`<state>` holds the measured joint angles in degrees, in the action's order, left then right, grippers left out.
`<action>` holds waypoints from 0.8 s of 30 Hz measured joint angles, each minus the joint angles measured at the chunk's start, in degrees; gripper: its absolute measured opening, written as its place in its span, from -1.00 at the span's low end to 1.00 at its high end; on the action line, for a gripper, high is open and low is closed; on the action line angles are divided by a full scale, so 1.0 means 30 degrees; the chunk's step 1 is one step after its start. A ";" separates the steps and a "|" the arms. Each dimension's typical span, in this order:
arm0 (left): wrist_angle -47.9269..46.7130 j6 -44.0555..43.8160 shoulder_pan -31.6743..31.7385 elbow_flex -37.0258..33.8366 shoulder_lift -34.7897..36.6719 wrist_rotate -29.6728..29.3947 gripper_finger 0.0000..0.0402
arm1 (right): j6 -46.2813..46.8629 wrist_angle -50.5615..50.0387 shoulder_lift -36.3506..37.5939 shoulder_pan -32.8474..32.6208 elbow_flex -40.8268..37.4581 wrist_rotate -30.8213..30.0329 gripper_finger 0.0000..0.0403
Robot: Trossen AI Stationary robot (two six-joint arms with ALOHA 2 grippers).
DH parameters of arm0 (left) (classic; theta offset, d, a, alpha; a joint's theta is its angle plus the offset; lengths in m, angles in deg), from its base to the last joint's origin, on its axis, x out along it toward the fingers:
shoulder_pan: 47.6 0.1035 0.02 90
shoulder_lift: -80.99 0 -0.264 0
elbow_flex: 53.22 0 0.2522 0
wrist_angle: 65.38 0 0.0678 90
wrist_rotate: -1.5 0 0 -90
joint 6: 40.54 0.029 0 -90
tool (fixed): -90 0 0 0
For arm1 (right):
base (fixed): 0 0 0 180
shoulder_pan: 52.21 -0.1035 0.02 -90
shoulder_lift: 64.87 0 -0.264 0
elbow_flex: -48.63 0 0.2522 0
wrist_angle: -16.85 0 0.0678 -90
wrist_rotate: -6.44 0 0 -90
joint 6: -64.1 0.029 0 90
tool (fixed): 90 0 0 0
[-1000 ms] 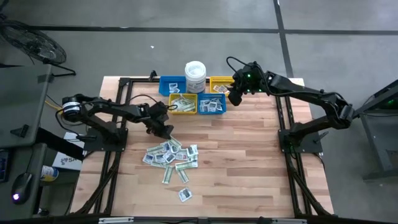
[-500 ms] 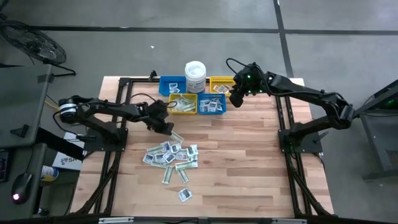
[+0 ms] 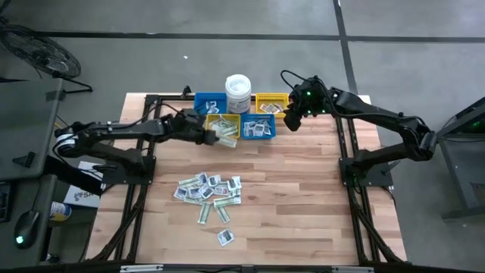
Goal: Pick & Place First Aid Supplies
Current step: Put the green bandage pad into the left yellow bin
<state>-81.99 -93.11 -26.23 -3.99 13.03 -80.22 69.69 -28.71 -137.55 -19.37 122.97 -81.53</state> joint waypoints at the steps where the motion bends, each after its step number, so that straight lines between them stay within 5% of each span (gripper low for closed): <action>1: -0.0067 -0.0002 0.0007 0.0143 -0.0007 -0.0608 -1.00 | 0.0000 -0.0007 0.0000 0.0000 0.0000 -0.0015 -0.37; 14: -0.0069 -0.0643 0.0007 0.0493 -0.1640 -0.6088 -1.00 | 0.0000 0.0051 0.0000 0.0000 0.0000 -0.0080 -0.37; 24: -0.0151 -0.0585 0.0435 0.0493 -0.3038 -0.7166 -1.00 | 0.0004 0.0114 0.0000 0.0000 0.0000 -0.0117 -0.37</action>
<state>-82.44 -94.87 -24.93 -2.51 3.92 -101.71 69.70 -28.36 -137.55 -19.37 122.97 -81.88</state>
